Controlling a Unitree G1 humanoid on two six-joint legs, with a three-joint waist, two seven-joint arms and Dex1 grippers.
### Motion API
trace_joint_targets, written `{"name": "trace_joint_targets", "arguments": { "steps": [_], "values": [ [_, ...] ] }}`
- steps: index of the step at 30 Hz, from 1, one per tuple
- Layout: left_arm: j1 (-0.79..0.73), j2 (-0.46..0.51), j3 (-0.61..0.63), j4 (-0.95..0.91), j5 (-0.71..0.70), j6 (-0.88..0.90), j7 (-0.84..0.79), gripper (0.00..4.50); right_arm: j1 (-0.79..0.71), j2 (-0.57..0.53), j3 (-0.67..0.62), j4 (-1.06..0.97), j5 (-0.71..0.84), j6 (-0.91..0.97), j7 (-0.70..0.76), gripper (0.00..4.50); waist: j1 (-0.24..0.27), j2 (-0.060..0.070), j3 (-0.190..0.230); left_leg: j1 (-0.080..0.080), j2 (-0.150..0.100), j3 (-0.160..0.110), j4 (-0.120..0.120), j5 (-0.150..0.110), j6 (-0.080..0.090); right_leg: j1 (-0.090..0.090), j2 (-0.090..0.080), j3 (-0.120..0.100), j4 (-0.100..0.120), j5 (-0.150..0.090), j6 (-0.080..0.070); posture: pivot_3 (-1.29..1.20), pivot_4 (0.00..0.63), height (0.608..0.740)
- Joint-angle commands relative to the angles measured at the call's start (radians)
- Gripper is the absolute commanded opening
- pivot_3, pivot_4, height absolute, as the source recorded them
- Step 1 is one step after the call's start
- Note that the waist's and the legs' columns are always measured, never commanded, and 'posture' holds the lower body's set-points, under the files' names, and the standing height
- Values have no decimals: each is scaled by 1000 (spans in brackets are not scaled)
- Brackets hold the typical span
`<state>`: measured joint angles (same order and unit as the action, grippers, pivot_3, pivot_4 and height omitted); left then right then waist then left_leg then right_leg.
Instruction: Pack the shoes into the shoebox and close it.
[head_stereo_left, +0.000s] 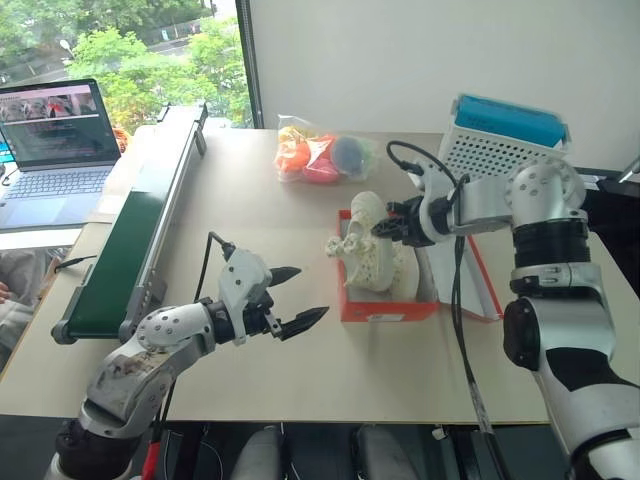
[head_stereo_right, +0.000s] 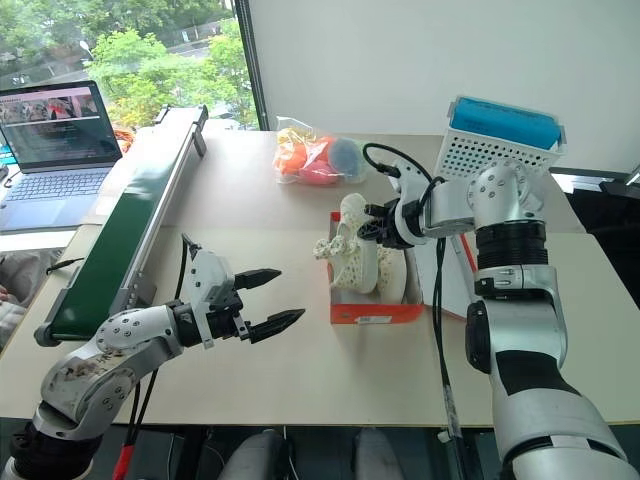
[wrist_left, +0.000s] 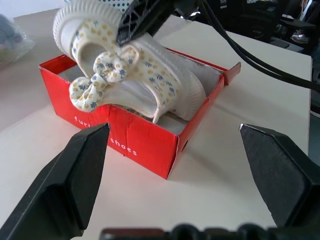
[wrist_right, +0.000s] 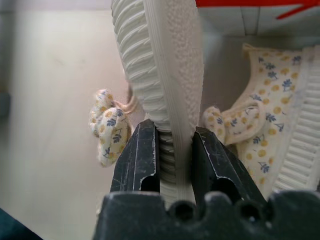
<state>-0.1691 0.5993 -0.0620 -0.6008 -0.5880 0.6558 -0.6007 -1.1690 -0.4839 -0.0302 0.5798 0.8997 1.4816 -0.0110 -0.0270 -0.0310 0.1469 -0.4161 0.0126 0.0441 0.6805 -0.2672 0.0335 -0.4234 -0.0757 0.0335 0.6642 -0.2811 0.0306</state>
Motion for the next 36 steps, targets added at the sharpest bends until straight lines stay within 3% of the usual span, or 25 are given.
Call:
{"name": "trace_joint_targets", "arguments": {
  "steps": [1,12,19,24,31,36],
  "values": [
    [20,-13,6,-66,1,-8,20,4464,-26,-32,84,3,-104,-11,145,661,5,0,0,0,0,0,0,0,0,0,0,0,0,0,0,0,150,740],
    [45,-50,-12,-106,-1,10,67,4464,-104,-49,329,132,-381,-117,486,661,10,0,0,1,0,0,0,0,0,0,0,0,-1,0,0,0,150,740],
    [47,-76,-26,-128,-10,26,104,4464,-100,-46,365,252,-513,-175,591,661,15,0,0,1,0,0,0,0,0,0,0,0,0,0,0,0,150,740],
    [40,-92,-21,-131,-15,45,127,4464,-62,-7,349,238,-549,-145,598,661,16,0,0,2,-1,0,1,0,0,1,-1,0,0,0,0,0,150,740],
    [58,-106,-16,-160,-32,76,162,4464,16,120,261,303,-620,-221,483,661,11,-1,-3,4,0,0,0,0,-1,2,0,0,1,0,-1,0,150,740],
    [72,-111,-2,-188,-51,102,187,4464,54,116,264,356,-700,-323,466,661,8,-3,-5,20,0,-1,0,-1,0,19,-1,0,-4,0,-1,0,150,740]
  ]
}}
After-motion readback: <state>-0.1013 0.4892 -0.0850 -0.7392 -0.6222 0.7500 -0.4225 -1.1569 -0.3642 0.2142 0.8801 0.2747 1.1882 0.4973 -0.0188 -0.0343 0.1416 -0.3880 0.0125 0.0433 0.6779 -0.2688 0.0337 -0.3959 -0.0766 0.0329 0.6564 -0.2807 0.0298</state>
